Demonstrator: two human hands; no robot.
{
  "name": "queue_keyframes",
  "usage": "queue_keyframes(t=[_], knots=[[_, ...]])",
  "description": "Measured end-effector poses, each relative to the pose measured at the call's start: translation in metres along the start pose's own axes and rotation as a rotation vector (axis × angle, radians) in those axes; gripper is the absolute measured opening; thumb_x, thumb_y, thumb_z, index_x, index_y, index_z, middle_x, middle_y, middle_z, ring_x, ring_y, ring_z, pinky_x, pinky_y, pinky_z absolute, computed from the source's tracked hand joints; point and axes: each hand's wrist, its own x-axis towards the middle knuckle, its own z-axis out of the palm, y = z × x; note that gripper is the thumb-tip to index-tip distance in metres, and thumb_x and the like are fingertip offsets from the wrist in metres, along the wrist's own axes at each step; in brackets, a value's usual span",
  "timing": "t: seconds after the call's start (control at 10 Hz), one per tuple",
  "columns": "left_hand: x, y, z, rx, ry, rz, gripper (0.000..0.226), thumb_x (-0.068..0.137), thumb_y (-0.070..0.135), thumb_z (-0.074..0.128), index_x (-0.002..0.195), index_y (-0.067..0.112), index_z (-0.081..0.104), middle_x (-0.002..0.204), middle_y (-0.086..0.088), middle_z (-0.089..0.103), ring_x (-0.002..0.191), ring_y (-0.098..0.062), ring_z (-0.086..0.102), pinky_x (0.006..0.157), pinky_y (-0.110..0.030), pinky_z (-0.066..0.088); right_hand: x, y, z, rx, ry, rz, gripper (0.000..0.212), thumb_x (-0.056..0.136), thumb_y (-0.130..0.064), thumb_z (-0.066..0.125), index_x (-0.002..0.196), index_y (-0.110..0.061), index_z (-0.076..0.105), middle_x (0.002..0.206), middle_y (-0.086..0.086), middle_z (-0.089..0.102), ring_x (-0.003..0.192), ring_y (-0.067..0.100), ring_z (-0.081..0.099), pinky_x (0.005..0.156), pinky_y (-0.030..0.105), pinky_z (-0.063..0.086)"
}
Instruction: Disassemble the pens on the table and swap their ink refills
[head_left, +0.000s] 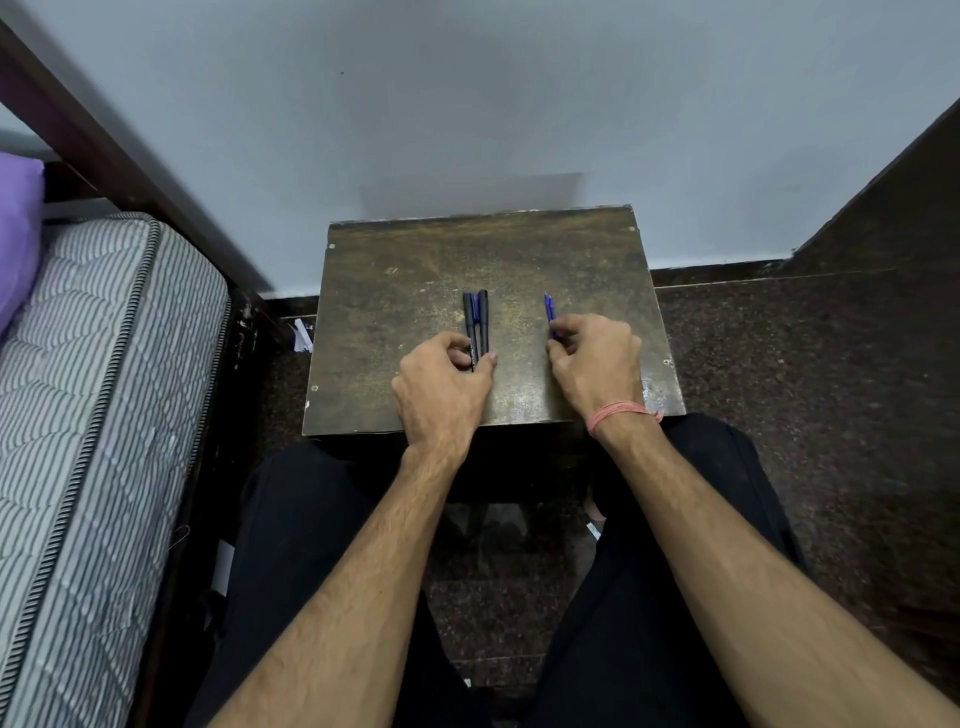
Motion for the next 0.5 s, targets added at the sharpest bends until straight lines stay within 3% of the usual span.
queue_keyframes(t=[0.1, 0.3, 0.4, 0.5], knots=[[0.000, -0.002, 0.000, 0.007, -0.009, 0.000, 0.035, 0.088, 0.049, 0.091, 0.116, 0.029, 0.082, 0.095, 0.016, 0.082, 0.093, -0.004, 0.078, 0.082, -0.020, 0.045, -0.002, 0.000, 0.000, 0.001, 0.011, -0.012, 0.021, 0.096, -0.023, 0.078, 0.116, -0.023, 0.085, 0.103, -0.002, 0.085, 0.094, 0.019, 0.081, 0.096, 0.035, 0.064], [-0.002, -0.003, -0.003, -0.020, -0.008, -0.004, 0.040, 0.088, 0.056, 0.089, 0.116, 0.029, 0.081, 0.095, 0.016, 0.081, 0.091, -0.002, 0.077, 0.084, -0.018, 0.047, -0.002, 0.003, 0.003, 0.022, 0.055, -0.023, 0.020, 0.097, -0.035, 0.076, 0.112, -0.025, 0.085, 0.100, -0.004, 0.085, 0.091, 0.017, 0.080, 0.093, 0.032, 0.062], [-0.008, -0.010, -0.007, -0.081, 0.017, 0.036, 0.037, 0.098, 0.054, 0.079, 0.122, 0.027, 0.078, 0.098, 0.015, 0.077, 0.091, -0.002, 0.074, 0.086, -0.021, 0.055, -0.006, 0.010, -0.002, 0.107, 0.115, -0.023, 0.019, 0.099, -0.037, 0.072, 0.108, -0.024, 0.084, 0.095, -0.006, 0.083, 0.078, 0.007, 0.074, 0.080, 0.017, 0.058], [-0.021, -0.015, -0.010, 0.004, 0.069, 0.130, 0.031, 0.105, 0.052, 0.069, 0.127, 0.031, 0.071, 0.105, 0.015, 0.071, 0.099, -0.008, 0.068, 0.087, -0.034, 0.056, -0.017, 0.013, -0.007, 0.095, 0.125, -0.070, 0.023, 0.102, -0.033, 0.069, 0.120, -0.022, 0.078, 0.110, -0.006, 0.079, 0.091, 0.006, 0.068, 0.086, 0.015, 0.054]])
